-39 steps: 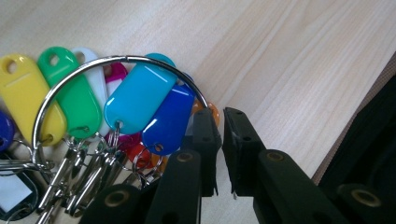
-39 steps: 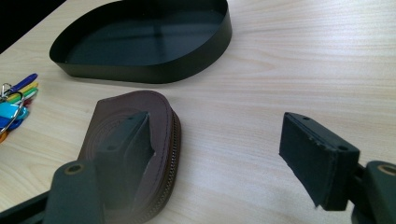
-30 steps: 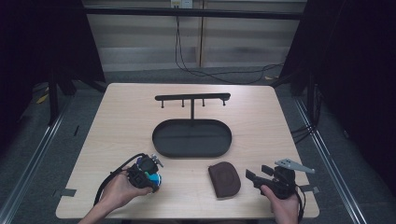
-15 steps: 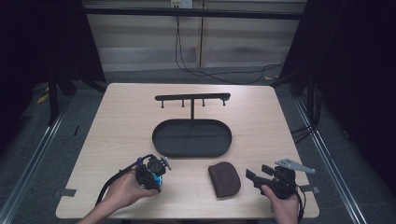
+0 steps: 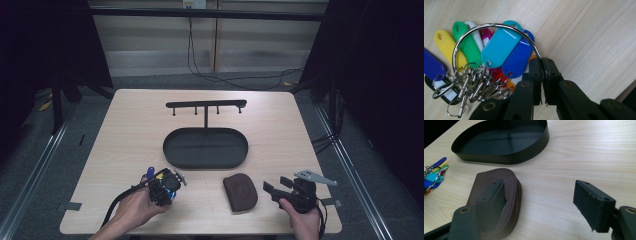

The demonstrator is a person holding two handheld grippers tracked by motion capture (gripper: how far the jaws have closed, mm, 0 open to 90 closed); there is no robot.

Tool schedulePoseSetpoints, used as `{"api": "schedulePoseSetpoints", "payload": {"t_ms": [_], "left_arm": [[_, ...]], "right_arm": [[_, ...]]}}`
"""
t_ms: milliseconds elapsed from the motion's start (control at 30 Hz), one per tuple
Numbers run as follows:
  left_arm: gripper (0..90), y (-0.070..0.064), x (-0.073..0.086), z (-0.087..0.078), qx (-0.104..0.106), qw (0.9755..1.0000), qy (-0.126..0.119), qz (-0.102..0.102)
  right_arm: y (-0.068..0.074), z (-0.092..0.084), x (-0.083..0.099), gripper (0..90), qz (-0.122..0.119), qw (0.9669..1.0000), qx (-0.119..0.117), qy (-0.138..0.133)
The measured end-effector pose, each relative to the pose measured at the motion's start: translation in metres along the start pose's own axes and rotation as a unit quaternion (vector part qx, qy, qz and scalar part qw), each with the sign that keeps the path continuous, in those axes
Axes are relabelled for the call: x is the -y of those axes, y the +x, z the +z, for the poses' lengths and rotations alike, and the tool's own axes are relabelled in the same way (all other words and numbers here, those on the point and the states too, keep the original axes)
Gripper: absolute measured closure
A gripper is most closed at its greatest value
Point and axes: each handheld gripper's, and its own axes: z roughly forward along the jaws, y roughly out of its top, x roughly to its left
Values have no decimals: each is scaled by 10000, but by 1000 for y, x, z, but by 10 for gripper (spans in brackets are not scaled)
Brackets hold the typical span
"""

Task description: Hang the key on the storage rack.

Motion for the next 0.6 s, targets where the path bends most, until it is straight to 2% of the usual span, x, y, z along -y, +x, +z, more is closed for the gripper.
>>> {"api": "schedulePoseSetpoints", "payload": {"t_ms": [33, 67, 100, 167, 267, 467, 600], "left_arm": [[872, 7, 1, 0, 235, 9997, -41, -52], [872, 10, 1, 0, 349, 9994, -35, -37], [872, 10, 1, 0, 349, 9994, -35, -37], [873, 15, 2, 0, 534, 9985, -48, -93], [873, 18, 5, 1, 759, 9971, -24, -8], [873, 19, 8, -2, 820, 9966, 17, 40], [873, 24, 9, -10, 961, 9953, -102, -9]], "right_arm": [[0, 0, 0, 260, 1, 10000, -3, 0], [0, 0, 0, 260, 6, 10000, -4, 3], [0, 0, 0, 260, 6, 10000, -4, 3], [0, 0, 0, 260, 16, 10000, 1, 14], [-1, 1, 0, 260, 26, 10000, 11, 13], [0, 1, 0, 259, 25, 10000, 3, 35], [0, 1, 0, 259, 25, 10000, 10, 32]]}}
